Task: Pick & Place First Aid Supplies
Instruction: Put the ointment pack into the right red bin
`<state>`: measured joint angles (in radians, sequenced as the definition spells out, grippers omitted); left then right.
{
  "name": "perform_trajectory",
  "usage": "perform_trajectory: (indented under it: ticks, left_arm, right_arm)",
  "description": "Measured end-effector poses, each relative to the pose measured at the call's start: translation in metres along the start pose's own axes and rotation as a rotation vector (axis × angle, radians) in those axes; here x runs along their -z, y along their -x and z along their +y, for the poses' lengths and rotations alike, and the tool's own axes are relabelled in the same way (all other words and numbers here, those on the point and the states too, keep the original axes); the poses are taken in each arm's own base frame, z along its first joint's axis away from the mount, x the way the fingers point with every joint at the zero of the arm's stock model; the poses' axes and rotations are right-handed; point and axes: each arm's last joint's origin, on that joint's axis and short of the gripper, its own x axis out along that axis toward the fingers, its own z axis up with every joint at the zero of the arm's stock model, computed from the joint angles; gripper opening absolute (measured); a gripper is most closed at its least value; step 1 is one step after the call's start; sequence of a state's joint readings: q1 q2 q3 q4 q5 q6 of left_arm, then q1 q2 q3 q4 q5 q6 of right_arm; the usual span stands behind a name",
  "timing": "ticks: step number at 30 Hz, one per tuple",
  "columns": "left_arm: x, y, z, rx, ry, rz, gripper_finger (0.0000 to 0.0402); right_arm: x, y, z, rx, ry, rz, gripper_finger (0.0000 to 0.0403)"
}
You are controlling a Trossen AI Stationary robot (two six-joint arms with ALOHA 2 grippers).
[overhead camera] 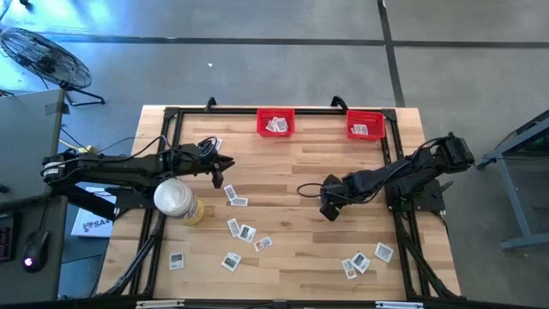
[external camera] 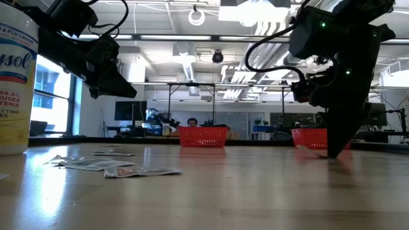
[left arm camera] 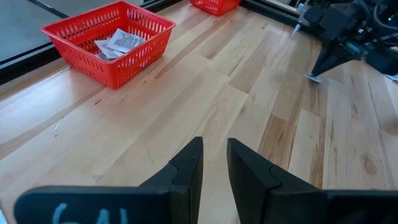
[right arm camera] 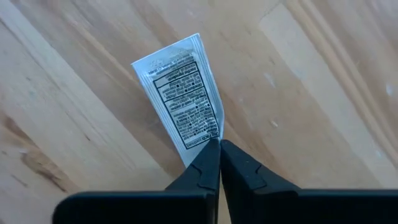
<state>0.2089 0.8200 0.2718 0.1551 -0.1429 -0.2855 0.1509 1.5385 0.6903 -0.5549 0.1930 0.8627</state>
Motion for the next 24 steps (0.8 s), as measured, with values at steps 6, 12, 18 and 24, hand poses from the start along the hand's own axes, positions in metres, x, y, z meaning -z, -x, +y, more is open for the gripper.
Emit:
perform_trajectory:
  ticks: [6,12,18,24]
  left_arm:
    - [0.000,0.000,0.000,0.000,0.000,0.000,0.0071]
    - [0.000,0.000,0.000,0.000,0.000,0.000,0.0071]
    - [0.000,0.000,0.000,0.000,0.000,0.000,0.0071]
    - [0.000,0.000,0.000,0.000,0.000,0.000,0.0071]
  right_arm:
    - [-0.004,0.012,-0.004,0.037,-0.032,-0.043,0.0001]
    - [-0.027,0.043,-0.025,0.129,-0.196,-0.127,0.0001]
    - [-0.055,0.065,-0.080,0.337,-0.476,-0.208,0.0001]
    - [-0.081,0.057,-0.137,0.430,-0.695,-0.207,0.0000]
